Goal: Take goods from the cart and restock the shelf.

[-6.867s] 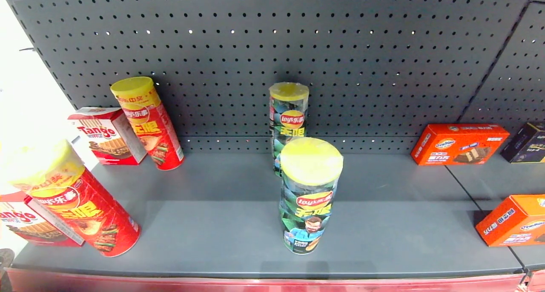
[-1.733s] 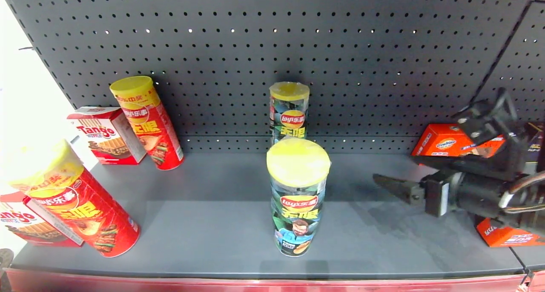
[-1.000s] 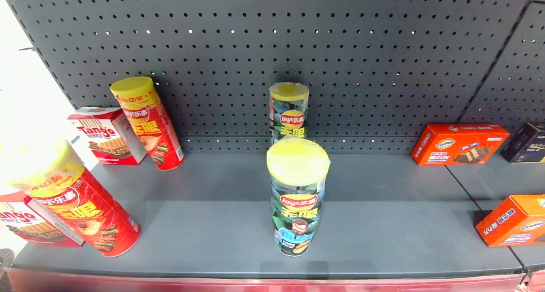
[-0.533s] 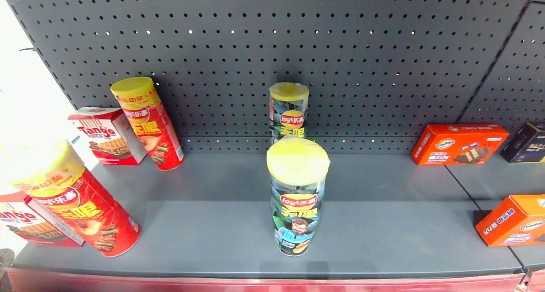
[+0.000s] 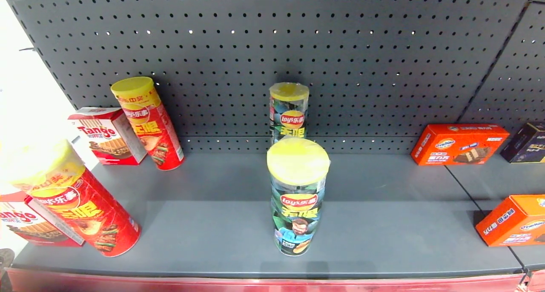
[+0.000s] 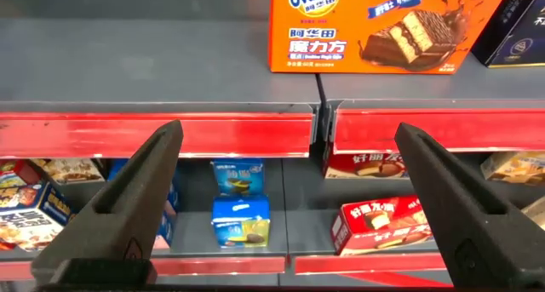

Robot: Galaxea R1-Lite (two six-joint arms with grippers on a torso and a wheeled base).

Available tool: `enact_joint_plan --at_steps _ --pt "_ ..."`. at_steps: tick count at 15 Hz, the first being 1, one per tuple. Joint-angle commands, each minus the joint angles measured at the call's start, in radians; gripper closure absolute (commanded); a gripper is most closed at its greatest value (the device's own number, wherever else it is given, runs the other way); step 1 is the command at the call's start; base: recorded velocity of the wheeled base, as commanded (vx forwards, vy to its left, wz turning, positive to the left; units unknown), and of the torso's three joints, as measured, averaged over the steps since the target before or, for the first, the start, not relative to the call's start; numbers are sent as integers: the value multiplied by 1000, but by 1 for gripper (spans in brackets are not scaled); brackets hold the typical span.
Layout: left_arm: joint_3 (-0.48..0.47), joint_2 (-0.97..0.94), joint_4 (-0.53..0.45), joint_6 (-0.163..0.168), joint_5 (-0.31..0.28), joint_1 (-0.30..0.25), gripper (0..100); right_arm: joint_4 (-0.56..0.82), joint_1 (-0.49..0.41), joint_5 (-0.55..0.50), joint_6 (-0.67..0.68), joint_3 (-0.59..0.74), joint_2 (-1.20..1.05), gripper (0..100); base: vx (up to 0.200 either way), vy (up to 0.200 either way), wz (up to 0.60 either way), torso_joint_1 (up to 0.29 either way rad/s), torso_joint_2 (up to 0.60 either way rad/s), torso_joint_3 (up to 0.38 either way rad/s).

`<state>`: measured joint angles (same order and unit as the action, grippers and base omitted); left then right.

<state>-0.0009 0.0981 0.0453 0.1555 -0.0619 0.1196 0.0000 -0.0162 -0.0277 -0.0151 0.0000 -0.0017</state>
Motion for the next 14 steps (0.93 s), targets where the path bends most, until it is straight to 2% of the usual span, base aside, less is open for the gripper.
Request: enact_joint_plan --at_steps 1,2,3,6,7,9,10,12,13,14 --pt "1 0 -13 13 -49 0 0 0 1 0 0 0 2 0 0 0 0 0 0 0" --pt "1 0 -36 -5 -41 -1 0 0 1 0 0 0 2 0 0 0 0 0 0 0" --pt "1 2 -50 -51 -33 -1 0 0 1 0 0 0 2 0 0 0 0 0 0 0" --pt "1 2 -51 -67 -35 -6 0 0 1 0 0 0 2 0 0 0 0 0 0 0" --pt "1 11 -48 -65 -38 -100 0 0 1 0 0 0 2 0 0 0 0 0 0 0" --pt "1 -24 -48 -100 -35 -155 0 0 1 0 0 0 2 0 0 0 0 0 0 0" --pt "1 -98 -48 -106 -32 -117 0 0 1 0 0 0 2 0 0 0 0 0 0 0" --pt "1 -98 -48 -99 -36 -118 0 0 1 0 0 0 2 0 0 0 0 0 0 0" --pt "1 -98 -48 -77 -36 -118 0 0 1 0 0 0 2 0 0 0 0 0 0 0" --pt "1 -98 -48 -91 -32 -118 0 0 1 0 0 0 2 0 0 0 0 0 0 0"
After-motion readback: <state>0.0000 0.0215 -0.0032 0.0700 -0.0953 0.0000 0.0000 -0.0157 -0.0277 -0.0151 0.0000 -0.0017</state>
